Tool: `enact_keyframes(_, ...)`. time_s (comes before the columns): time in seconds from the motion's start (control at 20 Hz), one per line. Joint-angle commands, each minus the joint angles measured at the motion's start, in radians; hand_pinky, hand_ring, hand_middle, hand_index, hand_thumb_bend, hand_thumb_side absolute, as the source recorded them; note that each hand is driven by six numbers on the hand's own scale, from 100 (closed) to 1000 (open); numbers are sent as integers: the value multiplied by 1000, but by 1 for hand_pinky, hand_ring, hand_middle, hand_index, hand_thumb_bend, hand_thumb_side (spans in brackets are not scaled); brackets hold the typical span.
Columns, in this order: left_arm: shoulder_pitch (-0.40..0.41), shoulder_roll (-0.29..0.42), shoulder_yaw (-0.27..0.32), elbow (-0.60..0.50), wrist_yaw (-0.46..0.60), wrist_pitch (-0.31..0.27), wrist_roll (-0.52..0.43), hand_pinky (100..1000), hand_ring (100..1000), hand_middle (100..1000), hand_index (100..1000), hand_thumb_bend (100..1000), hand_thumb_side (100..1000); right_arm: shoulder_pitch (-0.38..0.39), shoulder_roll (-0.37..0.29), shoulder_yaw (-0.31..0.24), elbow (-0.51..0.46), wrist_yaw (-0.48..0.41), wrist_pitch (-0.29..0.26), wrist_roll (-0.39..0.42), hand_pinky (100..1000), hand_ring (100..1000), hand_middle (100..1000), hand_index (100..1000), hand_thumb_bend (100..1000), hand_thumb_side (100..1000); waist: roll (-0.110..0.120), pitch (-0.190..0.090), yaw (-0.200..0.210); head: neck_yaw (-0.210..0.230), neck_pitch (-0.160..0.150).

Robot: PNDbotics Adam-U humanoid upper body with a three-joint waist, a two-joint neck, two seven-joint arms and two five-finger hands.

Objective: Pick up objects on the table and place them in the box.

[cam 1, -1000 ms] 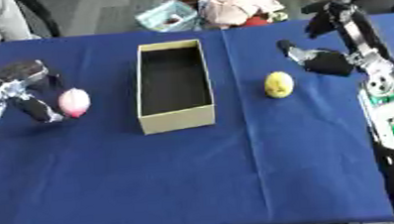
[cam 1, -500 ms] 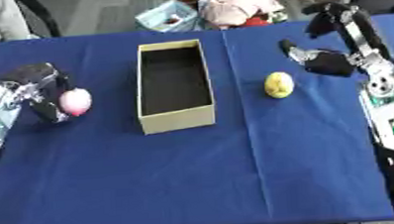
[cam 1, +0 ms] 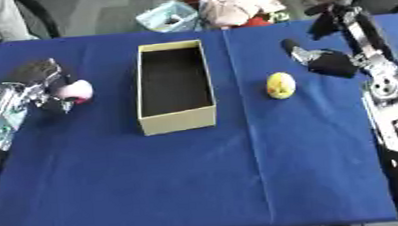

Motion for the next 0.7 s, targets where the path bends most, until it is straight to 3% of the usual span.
enact_keyframes(0.05,-36,35,5,-65,-5,6,19,331,186,192,333,199,100,-16,-4,2,-11,-2,-1,-4,681,566,523,788,438,439,3,-18,-1,3,6)
enact_keyframes(0.4,-129,-19,-61,-182,-22,-14,-15,356,199,203,336,208,105,-10,3,7,-11,-2,-4,-1,681,566,523,788,433,443,6,-24,-3,11,6)
enact_keyframes(0.7,-184,-110,-127,-187,-54,-67,-57,381,216,217,350,192,110,-8,9,11,-11,-2,-7,3,681,566,522,788,433,443,7,-27,-14,23,6)
